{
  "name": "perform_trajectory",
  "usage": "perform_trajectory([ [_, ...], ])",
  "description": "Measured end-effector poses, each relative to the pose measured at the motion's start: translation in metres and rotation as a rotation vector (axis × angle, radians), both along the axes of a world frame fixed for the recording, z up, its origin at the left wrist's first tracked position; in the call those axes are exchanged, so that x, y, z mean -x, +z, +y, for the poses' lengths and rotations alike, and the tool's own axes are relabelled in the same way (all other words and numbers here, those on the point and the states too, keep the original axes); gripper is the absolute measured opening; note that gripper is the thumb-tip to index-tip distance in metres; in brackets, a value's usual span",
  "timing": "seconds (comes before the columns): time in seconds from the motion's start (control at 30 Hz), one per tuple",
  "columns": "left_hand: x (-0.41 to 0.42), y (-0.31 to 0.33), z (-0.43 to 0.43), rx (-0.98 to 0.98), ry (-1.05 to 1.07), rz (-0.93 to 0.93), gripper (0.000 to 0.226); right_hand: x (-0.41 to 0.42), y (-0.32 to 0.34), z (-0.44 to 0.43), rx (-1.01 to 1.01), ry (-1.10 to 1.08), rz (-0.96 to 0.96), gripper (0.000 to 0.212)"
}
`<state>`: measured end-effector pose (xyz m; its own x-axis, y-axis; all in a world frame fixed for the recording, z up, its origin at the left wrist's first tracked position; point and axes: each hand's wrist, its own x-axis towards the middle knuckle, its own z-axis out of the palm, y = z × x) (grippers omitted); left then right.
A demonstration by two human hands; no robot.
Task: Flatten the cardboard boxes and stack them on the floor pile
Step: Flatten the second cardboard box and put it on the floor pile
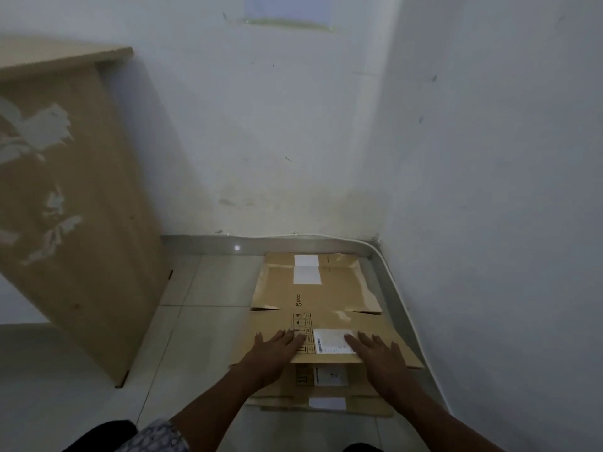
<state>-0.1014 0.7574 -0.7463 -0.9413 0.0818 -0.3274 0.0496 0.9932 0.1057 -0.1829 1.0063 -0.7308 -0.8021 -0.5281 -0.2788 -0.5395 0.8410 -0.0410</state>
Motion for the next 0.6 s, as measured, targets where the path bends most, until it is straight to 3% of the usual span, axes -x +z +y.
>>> perform_trajectory([
  [0.43,0.063,-0.062,0.003,-0.038,0.022,-0.107,0.079,0.078,-0.073,0.003,-0.006,-0.001,-0.137,0.074],
  [0.6,0.065,-0.100,0.012,-0.044,-0.007,-0.225,0.084,0.089,-0.107,0.011,-0.096,0.054,-0.267,0.075],
])
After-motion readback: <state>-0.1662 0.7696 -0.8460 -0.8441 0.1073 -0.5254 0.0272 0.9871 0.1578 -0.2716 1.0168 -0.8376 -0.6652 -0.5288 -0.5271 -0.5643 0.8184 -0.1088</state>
